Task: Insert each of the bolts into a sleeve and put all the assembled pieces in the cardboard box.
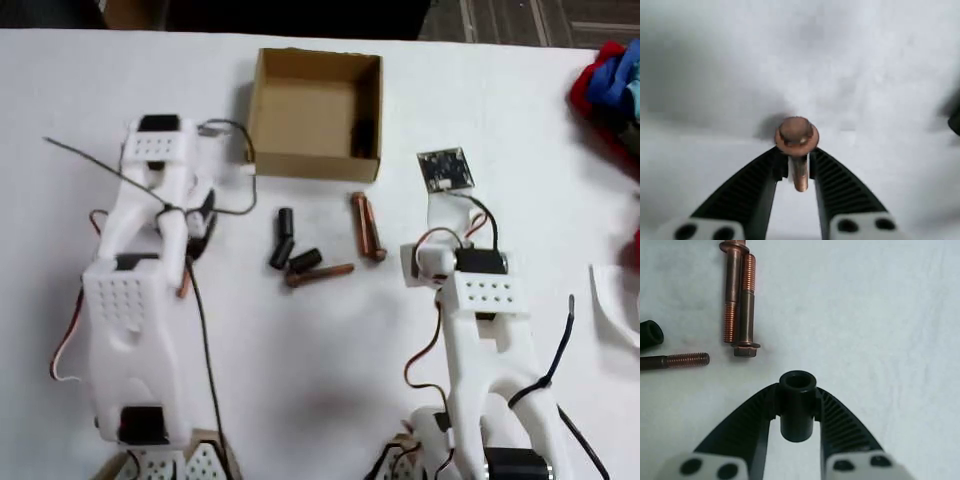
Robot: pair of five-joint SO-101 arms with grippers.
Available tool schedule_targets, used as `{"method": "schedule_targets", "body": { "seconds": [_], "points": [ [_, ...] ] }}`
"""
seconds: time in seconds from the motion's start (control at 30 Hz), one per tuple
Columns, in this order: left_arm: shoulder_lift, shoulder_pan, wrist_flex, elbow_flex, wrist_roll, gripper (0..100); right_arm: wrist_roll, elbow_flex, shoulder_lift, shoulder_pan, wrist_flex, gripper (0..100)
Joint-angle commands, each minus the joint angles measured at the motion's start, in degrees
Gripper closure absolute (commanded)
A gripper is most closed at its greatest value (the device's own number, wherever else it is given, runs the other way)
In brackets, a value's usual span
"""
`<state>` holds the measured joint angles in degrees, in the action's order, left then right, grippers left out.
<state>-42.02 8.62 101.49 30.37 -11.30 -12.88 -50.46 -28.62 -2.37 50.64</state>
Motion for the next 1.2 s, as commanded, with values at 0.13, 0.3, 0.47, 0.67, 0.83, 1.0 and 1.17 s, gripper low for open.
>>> {"method": "schedule_targets", "body": {
  "seconds": [0.13,0.3,0.47,0.67,0.83,1.0,1.17],
  "points": [
    [7.12,0.26,-0.70,1.80,-0.44,77,4.13,2.55,-2.86,0.31,-1.10,97.9],
    [4.13,1.76,-3.52,2.07,4.13,77,4.04,2.55,-2.86,0.31,-2.33,97.9],
    [4.66,4.31,-8.44,1.54,5.71,83,4.31,2.46,-2.86,0.31,-2.68,97.9],
    [15.74,7.38,-10.81,-9.36,4.48,85,4.31,2.29,-2.86,0.40,-2.68,97.9],
    [36.57,8.70,-32.18,-41.45,1.23,85,4.31,2.29,-2.77,0.31,-3.47,97.9],
    [54.77,8.35,-57.67,-66.59,1.49,85,4.31,2.29,-2.33,0.31,-3.91,97.9],
    [52.48,4.57,-57.49,-67.47,1.49,85,4.31,2.20,-2.33,0.31,-3.91,97.9]
  ]
}}
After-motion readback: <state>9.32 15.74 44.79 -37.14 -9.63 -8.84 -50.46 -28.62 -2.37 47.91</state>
